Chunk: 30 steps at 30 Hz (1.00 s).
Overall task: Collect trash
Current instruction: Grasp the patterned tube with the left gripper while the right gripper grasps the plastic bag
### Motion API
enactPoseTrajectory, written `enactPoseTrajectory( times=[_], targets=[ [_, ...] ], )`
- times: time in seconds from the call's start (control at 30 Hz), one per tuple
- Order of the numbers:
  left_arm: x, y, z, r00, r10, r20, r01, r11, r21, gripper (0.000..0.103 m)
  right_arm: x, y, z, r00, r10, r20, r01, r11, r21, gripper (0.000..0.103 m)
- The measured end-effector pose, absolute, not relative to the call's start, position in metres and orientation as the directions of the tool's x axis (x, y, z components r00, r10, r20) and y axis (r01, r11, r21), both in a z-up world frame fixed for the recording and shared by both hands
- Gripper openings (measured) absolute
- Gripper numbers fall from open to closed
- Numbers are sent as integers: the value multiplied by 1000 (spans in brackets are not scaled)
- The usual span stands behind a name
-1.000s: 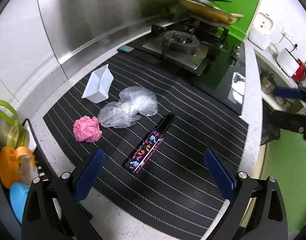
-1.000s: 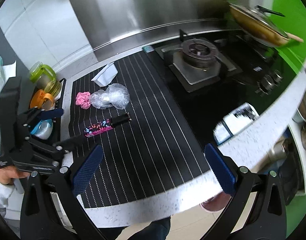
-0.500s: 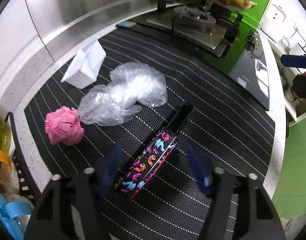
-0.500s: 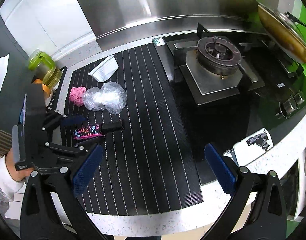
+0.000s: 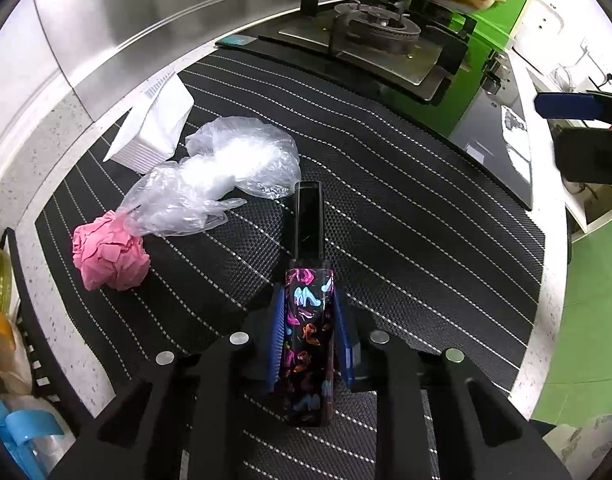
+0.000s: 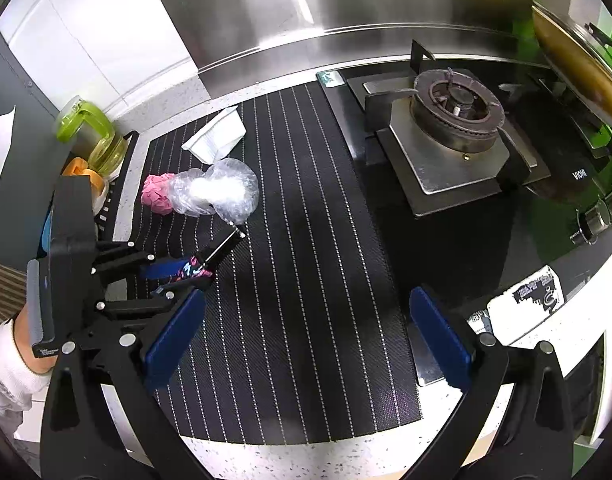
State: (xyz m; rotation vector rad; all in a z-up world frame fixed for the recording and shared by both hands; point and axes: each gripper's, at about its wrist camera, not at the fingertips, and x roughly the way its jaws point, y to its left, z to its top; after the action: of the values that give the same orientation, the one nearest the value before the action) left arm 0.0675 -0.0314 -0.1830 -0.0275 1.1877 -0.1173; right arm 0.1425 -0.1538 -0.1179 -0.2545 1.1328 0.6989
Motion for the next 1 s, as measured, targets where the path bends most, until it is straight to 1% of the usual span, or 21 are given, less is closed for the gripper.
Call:
enactPoseTrajectory(
  times=[0.27, 0.5, 0.73, 1.0],
  targets=[
    [48, -24, -151, 411, -123, -903, 29, 992, -122, 23, 147, -128, -115, 224, 391, -893, -668, 729, 151, 100],
    [38, 3, -127, 453, -75, -888, -76, 990, -123, 23, 156, -91, -119, 196, 402, -894, -725, 673, 144, 100],
    [40, 28, -110, 484, -36, -874, -159, 979, -128, 23, 168, -59, -142, 153, 397, -905, -774, 617, 140, 100],
    [39, 43, -110, 481, -2, -877, -224, 966, -125, 22, 172, -28, -170, 107, 397, -912, -823, 550, 142, 100]
  ],
)
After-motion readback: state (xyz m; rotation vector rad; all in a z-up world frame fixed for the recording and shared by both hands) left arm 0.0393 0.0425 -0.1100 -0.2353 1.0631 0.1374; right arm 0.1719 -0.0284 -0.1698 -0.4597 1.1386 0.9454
